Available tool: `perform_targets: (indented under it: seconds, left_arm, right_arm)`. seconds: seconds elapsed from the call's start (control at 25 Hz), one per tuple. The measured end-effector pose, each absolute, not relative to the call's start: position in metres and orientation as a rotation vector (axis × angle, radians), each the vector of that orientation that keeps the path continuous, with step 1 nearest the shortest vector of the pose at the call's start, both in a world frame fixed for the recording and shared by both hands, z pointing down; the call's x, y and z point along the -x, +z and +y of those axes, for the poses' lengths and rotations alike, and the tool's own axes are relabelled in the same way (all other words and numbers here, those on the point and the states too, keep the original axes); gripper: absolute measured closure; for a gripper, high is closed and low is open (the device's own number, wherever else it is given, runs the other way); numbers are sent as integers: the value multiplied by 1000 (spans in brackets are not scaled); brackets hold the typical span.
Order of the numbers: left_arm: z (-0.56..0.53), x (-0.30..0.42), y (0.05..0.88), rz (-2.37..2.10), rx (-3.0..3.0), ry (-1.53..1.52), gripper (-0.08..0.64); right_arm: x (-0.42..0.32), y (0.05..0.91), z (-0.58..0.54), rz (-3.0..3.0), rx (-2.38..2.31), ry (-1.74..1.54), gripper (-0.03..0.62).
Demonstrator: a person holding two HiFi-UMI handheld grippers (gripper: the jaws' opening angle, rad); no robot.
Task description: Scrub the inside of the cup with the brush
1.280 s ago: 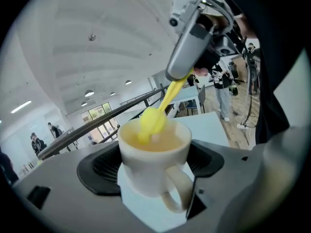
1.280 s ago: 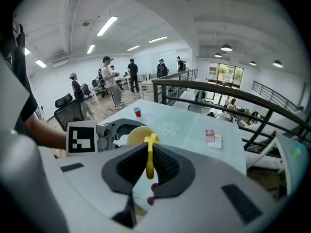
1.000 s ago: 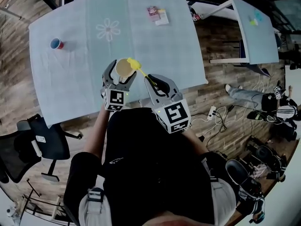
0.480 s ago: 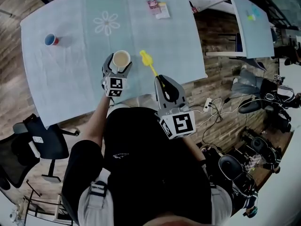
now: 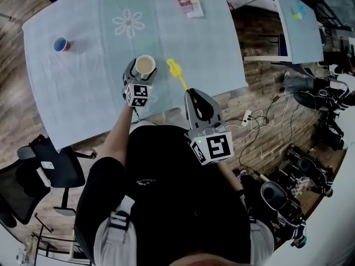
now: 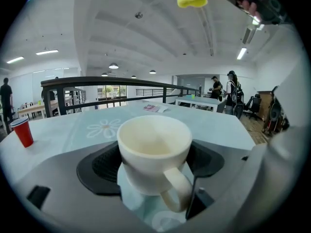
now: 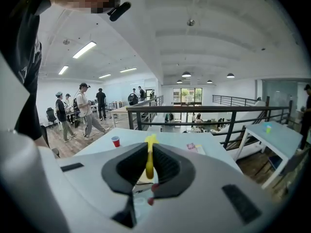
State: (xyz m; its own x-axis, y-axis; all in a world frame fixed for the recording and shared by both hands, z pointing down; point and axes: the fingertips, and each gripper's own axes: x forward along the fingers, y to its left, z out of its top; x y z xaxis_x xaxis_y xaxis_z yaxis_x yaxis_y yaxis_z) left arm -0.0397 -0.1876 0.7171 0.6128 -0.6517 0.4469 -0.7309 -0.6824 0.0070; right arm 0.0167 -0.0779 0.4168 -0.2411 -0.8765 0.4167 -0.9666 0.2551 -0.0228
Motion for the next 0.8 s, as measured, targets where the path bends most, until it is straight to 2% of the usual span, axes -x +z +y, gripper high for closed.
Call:
perform_targets:
  seconds: [0.32,0.64,0.8]
  left_arm:
    - [-182,40,713,-1044,-2662,651,160]
    - [-168,73,666,-1068,-2668,618,161]
    - [-156,104,611,-1155,-2679,493,169]
  right_arm:
    - [-5,415,-76,-2215,-1709,387,554]
    - [12,412,-81,-2289,-1667,349,554]
    - [19,407,-86,-2342,-1672,329,554]
